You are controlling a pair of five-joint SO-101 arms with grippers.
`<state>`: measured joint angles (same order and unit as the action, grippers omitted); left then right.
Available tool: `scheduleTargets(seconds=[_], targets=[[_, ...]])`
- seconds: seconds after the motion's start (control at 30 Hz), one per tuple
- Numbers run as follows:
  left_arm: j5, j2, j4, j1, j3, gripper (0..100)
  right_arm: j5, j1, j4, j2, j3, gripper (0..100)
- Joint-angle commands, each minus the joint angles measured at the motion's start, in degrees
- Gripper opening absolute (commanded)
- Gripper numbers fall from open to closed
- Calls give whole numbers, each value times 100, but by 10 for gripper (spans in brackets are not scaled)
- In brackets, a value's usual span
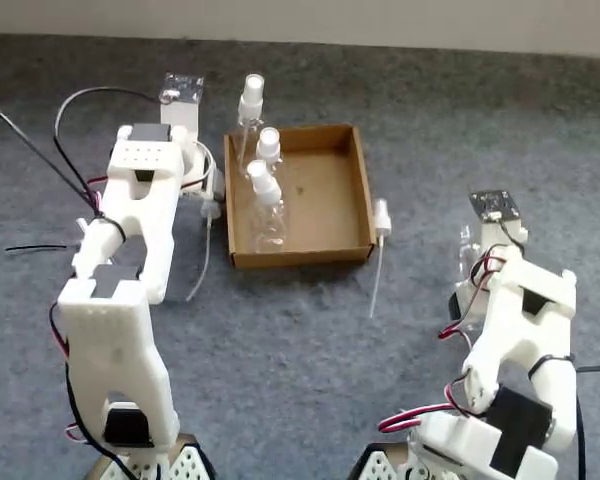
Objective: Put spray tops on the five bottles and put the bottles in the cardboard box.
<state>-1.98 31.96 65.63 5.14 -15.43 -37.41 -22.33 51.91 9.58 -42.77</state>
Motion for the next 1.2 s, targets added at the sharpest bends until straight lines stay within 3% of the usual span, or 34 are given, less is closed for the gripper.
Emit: scheduleTargets(seconds=[0.0,0.13,0.33,0.47,0.67,1.0,1.17], targets=[[-79,92,18,-101,-286,241,-53,259,-101,-365,207,9],[-79,303,-105,-110,-295,223,-53,312,-75,-435,207,13],[-62,435,-316,-84,-295,152,237,207,-66,-435,207,149],[-62,400,-281,-75,-277,149,237,145,-57,-391,286,162],[-70,391,765,110,-971,81,237,136,303,303,444,163],[53,391,2743,848,-3125,78,229,321,1481,1182,444,170],[158,391,3481,989,-4040,78,229,409,1648,1174,444,301]])
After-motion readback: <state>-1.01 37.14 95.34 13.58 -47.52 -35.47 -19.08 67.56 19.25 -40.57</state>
